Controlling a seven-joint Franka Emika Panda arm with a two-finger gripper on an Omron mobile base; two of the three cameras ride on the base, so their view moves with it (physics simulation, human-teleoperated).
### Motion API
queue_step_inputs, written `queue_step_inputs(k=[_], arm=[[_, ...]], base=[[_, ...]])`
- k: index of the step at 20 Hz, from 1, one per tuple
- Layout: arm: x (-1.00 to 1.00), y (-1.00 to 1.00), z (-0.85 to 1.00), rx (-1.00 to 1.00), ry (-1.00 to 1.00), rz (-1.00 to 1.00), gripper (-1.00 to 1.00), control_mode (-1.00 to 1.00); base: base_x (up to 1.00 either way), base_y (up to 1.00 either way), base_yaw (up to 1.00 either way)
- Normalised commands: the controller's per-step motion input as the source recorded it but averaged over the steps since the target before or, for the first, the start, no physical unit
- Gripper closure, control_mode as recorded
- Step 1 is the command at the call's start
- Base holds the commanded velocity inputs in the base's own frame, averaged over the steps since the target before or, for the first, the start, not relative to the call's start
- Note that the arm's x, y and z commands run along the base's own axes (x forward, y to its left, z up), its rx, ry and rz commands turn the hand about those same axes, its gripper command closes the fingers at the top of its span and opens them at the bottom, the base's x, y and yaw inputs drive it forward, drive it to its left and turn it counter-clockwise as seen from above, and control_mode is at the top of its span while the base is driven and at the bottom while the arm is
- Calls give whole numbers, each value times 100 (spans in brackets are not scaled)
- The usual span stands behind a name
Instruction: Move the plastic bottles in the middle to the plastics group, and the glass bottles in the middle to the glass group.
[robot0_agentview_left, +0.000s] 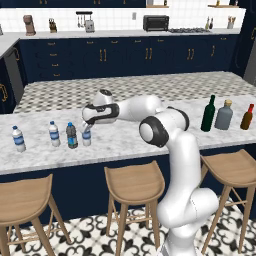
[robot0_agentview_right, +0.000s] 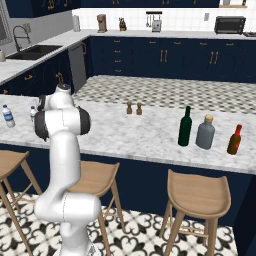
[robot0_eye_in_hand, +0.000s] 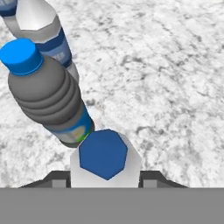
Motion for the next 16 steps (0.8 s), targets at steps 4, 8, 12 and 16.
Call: queue_step_inputs(k=[4, 8, 12, 16], arm=[[0, 0, 0, 0, 0, 0, -100, -100], [0, 0, 0, 0, 0, 0, -100, -100], [0, 0, 0, 0, 0, 0, -100, -100], [0, 0, 0, 0, 0, 0, -100, -100]], base=[[0, 0, 0], [0, 0, 0], [0, 0, 0], [0, 0, 0]])
